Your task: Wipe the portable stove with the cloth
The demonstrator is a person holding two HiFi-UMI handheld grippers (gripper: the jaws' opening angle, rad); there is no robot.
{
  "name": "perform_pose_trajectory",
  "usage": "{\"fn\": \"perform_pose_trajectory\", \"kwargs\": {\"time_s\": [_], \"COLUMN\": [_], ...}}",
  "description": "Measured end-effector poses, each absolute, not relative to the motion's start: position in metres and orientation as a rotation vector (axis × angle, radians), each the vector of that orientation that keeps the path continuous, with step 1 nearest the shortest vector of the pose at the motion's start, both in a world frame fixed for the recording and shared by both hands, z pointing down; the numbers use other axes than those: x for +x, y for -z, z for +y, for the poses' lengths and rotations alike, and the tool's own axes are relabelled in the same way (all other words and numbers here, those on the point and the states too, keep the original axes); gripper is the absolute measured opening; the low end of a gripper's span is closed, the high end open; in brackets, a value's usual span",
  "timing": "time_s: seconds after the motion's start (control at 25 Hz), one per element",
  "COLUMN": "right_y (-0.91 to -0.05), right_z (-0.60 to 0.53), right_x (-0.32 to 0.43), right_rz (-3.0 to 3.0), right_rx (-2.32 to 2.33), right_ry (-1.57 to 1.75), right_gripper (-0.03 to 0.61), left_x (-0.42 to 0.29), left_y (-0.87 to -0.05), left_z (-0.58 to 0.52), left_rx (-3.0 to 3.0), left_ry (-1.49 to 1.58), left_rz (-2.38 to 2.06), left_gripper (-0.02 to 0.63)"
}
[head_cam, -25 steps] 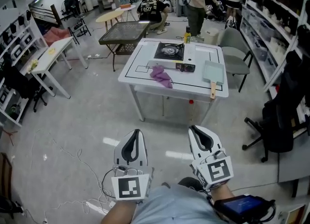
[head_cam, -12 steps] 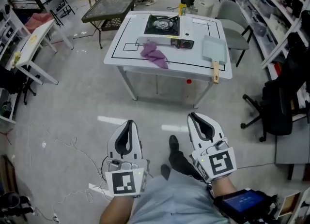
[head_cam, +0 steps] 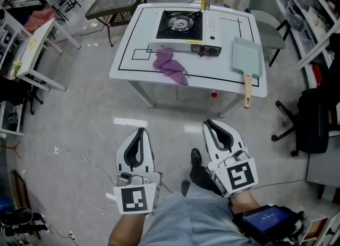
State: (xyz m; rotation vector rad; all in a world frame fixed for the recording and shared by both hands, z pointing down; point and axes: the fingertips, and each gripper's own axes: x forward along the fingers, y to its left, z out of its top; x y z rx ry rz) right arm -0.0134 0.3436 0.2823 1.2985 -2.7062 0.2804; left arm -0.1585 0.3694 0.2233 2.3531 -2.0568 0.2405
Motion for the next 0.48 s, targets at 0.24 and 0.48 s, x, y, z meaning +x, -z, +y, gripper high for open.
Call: {"fn": "perform_pose_trajectory", "kwargs": {"time_s": [0.24,0.48], "right_y": [-0.247,-0.219], "right_z": [0.290,0.258], "right_x": [-0.004,-0.003], "right_rz": [-2.775,-2.855], "right_rx": [1.292,1.249], "right_ry": [-0.227,-0.120], "right_gripper": [0.054,0.054], "left_x": [-0.144,-0.146], "left_y": [-0.187,-0.172], "left_z": [0.325,0.300], "left_rx": [2.382,2.369], "left_ry": [-0.202,-0.169], "left_rz": [-2.119,-2.197], "left_gripper": [0.020,0.020]}}
